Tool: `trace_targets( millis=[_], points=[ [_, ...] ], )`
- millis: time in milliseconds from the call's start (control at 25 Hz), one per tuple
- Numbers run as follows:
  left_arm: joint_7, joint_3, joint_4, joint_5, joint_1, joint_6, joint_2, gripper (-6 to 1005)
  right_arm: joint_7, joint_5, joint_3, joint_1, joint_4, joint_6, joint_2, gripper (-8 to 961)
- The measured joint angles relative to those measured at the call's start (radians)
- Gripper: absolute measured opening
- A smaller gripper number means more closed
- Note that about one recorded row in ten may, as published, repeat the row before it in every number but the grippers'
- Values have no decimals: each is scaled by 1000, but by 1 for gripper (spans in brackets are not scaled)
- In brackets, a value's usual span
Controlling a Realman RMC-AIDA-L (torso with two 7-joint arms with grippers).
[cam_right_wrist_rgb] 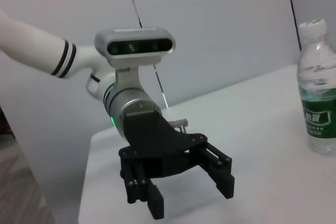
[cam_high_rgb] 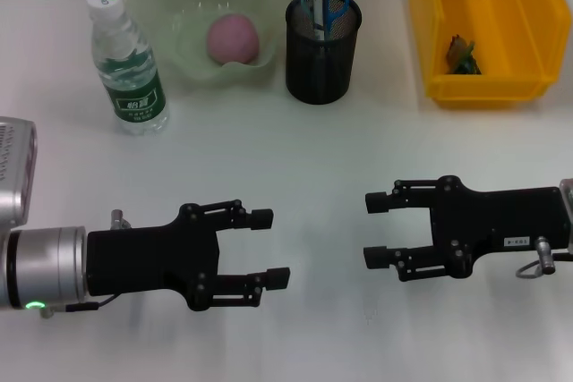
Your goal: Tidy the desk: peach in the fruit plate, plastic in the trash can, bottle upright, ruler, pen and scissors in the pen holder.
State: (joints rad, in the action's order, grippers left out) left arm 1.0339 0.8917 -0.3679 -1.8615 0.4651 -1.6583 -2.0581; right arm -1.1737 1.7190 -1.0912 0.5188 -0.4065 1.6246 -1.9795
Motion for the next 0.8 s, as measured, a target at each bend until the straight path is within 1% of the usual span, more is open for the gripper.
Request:
trace_targets(
  millis=[200,800],
  points=[
    [3,-3,-4,-6,0,-6,4,783,10,2,-8,-1,0,-1,-6,753],
    [30,-1,-6,-9,1,-35,21,783,32,5,-9,6,-2,-1,-10,752]
  ],
)
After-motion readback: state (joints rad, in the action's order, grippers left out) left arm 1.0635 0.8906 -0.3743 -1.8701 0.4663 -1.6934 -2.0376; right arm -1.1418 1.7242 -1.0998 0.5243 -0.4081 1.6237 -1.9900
